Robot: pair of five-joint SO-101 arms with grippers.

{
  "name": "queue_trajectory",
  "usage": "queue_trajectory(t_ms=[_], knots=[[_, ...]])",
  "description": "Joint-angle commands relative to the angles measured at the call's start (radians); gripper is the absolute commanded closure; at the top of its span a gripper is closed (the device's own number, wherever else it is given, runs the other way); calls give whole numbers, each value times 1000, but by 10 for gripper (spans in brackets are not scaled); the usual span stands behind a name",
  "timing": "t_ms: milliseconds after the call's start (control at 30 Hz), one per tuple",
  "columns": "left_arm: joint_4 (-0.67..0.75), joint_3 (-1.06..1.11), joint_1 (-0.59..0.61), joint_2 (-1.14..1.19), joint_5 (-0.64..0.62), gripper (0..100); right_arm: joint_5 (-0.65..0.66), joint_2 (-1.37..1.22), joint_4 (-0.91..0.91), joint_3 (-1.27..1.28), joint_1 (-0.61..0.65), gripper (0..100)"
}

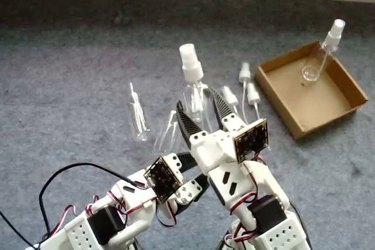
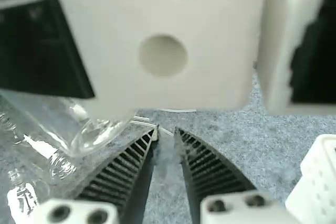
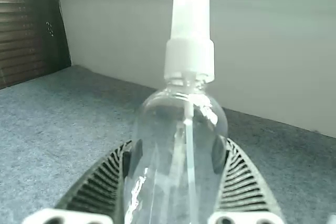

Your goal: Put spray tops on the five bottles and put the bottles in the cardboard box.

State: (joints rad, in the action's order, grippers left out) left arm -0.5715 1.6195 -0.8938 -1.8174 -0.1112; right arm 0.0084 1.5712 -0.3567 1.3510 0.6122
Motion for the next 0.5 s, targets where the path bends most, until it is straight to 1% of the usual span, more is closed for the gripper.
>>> queue_trajectory(t_ms=[0, 133, 200, 333, 467], knots=[[-35, -111, -12, -13, -9, 995, 8, 15, 2, -16, 5, 916], [-140, -182, -15, -13, -9, 995, 9, 15, 2, -16, 5, 916], [-167, -203, -8, -13, -9, 995, 8, 15, 2, -16, 5, 916], [-166, -202, 15, -13, -9, 995, 6, 15, 2, -16, 5, 916], [-164, -200, 101, -13, -9, 995, 6, 15, 2, -21, 5, 916]])
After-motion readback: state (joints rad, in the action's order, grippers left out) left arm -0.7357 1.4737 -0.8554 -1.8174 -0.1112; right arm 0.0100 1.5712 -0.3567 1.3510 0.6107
